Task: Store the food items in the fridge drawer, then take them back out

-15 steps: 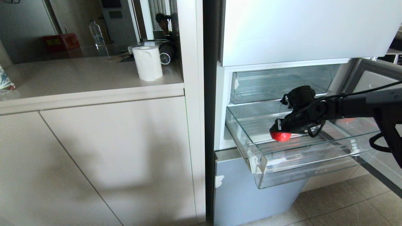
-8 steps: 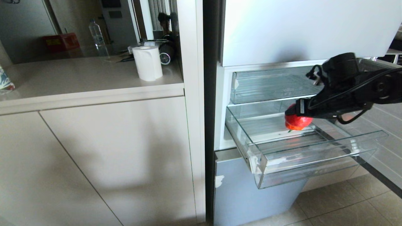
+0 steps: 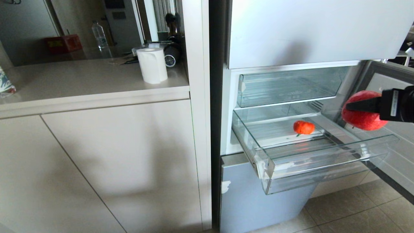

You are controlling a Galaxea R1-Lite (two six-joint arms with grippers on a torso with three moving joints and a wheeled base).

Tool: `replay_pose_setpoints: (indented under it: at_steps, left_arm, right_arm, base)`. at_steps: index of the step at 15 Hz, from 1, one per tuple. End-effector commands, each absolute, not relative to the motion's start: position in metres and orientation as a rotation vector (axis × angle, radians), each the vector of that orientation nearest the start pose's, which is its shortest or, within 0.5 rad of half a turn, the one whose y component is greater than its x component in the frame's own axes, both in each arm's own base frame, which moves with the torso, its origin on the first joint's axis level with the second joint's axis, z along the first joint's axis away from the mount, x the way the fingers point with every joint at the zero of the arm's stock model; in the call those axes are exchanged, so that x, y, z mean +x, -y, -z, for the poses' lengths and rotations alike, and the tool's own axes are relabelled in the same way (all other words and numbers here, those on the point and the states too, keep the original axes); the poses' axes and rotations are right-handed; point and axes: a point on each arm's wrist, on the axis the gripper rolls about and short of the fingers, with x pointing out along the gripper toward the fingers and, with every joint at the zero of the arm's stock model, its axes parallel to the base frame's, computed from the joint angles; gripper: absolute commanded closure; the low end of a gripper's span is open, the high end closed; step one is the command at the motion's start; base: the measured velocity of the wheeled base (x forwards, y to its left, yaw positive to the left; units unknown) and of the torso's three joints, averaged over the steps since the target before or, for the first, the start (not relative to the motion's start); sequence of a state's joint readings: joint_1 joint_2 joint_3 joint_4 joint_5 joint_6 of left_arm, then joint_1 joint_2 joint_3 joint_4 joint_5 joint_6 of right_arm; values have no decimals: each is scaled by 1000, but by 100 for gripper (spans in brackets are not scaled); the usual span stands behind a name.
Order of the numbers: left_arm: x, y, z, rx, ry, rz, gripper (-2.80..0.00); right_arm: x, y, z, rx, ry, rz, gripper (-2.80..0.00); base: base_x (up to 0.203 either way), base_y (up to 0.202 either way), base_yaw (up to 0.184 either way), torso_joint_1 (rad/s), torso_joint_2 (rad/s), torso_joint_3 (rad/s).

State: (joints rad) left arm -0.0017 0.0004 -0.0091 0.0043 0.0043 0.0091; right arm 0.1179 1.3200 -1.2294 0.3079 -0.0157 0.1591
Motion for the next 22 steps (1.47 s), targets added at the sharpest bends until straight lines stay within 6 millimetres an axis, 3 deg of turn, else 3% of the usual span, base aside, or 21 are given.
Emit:
replay_pose_setpoints:
  at_steps: [1, 6, 9, 13, 22]
  left_arm:
    - [-24, 0, -78, 9, 5, -3, 0]
    - [-24, 0, -78, 9, 5, -3, 0]
    - [-24, 0, -78, 9, 5, -3, 0]
    - [-24, 0, -78, 9, 5, -3, 0]
    - [-24, 0, -78, 9, 5, -3, 0]
  right_arm:
    - [157, -18, -320, 120, -319, -83, 0]
    - [91, -11, -325, 45, -181, -129, 0]
    - [71, -9, -331, 4, -112, -133, 0]
    - [70, -9, -328, -12, -118, -135, 0]
    - [67, -8, -322, -3, -130, -130, 0]
  base:
    - [0, 0, 0, 0, 0, 0]
    - [0, 0, 0, 0, 0, 0]
    - [0, 0, 0, 0, 0, 0]
    - [1, 1, -17, 0, 1, 2]
    - [1, 7, -169, 1, 3, 3]
